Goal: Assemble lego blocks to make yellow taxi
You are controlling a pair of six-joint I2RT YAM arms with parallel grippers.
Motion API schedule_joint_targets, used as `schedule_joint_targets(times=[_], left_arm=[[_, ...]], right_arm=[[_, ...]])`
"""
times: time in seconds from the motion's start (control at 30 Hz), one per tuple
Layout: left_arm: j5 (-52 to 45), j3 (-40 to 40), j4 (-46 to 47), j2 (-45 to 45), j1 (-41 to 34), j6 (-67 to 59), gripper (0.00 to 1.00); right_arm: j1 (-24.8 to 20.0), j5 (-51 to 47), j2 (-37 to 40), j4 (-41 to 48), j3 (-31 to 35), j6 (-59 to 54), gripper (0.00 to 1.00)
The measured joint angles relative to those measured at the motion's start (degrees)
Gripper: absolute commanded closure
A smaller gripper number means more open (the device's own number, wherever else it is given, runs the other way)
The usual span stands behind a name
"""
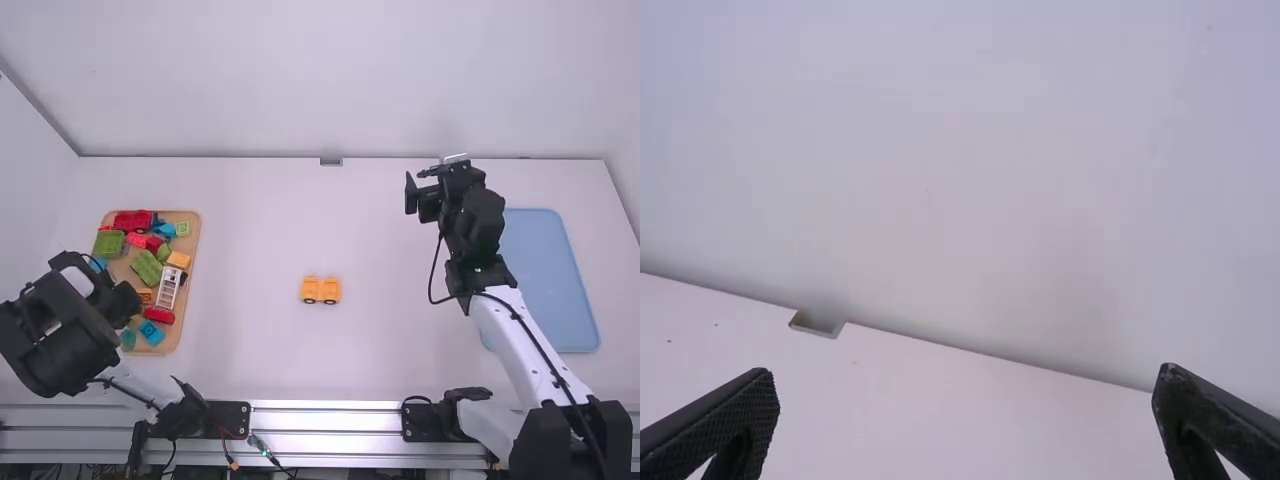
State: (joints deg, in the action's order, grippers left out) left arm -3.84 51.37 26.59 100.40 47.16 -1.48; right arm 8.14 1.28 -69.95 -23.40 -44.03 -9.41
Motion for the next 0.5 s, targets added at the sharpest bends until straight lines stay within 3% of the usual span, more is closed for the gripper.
schedule_joint_targets(times=[0.27, 0.4, 0.5], left_arm=[[-0.50, -0.02, 0.50, -0.02, -0.02, 0.00, 0.75], [-1.22, 0.00, 0.68, 0.00, -0.02, 0.13, 0.57], [-1.73, 0.00, 0.81, -0.02, -0.02, 0.24, 0.56]], right_arm=[[0.00, 0.15, 0.00, 0.02, 0.00, 0.02, 0.01], [0.00, 0.02, 0.00, 0.02, 0.00, 0.00, 0.01], [0.00, 0.09, 0.00, 0.02, 0.00, 0.00, 0.01]])
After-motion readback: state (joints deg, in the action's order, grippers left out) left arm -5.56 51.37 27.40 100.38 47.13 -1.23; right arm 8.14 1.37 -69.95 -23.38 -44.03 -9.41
